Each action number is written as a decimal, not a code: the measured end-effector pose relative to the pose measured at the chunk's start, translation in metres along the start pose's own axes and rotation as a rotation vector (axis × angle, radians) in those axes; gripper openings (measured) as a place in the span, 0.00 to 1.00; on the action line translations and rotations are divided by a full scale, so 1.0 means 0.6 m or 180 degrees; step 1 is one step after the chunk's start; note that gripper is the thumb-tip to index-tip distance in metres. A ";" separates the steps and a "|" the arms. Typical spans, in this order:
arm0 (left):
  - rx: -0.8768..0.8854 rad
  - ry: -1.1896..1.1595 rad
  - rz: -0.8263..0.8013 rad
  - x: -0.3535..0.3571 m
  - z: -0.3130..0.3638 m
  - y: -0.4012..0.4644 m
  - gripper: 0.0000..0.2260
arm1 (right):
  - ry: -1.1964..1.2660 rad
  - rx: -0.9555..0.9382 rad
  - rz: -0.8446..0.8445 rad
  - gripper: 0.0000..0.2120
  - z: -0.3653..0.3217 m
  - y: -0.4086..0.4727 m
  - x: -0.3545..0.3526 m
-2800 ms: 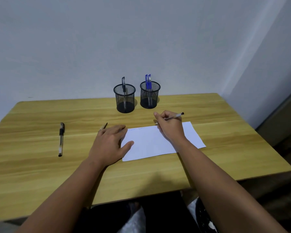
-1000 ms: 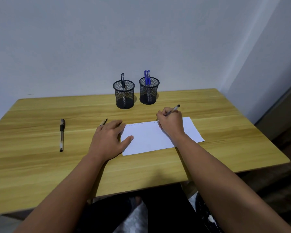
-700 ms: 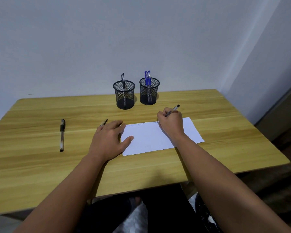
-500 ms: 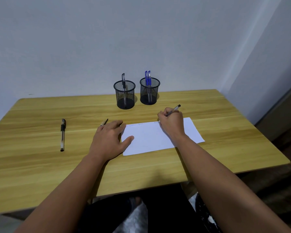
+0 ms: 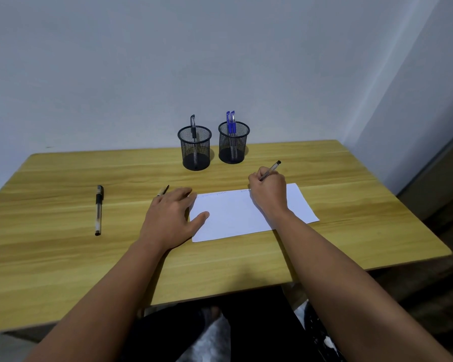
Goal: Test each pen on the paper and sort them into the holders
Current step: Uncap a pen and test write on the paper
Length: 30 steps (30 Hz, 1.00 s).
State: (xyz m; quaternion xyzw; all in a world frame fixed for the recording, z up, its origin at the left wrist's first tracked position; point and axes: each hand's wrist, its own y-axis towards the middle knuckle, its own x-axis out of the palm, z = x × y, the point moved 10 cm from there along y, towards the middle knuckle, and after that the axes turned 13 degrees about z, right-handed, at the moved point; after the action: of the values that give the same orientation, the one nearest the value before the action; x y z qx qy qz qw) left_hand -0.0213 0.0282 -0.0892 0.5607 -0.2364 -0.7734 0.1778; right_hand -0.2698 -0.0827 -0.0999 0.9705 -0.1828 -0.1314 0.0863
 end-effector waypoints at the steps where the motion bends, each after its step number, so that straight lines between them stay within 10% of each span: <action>1: 0.0003 0.0002 0.0001 0.000 0.000 0.000 0.26 | 0.0000 0.0005 0.0005 0.23 0.001 0.000 0.000; 24: 0.0054 0.0077 0.0445 -0.041 0.008 0.008 0.22 | 0.0370 0.0435 -0.0005 0.21 -0.061 0.007 0.004; 30: -0.1008 0.0643 0.0272 -0.078 -0.086 0.020 0.17 | 0.0418 0.0151 -0.0357 0.22 -0.116 -0.014 0.049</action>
State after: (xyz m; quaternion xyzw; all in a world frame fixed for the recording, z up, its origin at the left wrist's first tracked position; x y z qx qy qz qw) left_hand 0.0422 0.0351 -0.0591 0.5899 -0.1163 -0.7324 0.3194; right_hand -0.2208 -0.0779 -0.0422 0.9875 -0.1252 -0.0678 0.0676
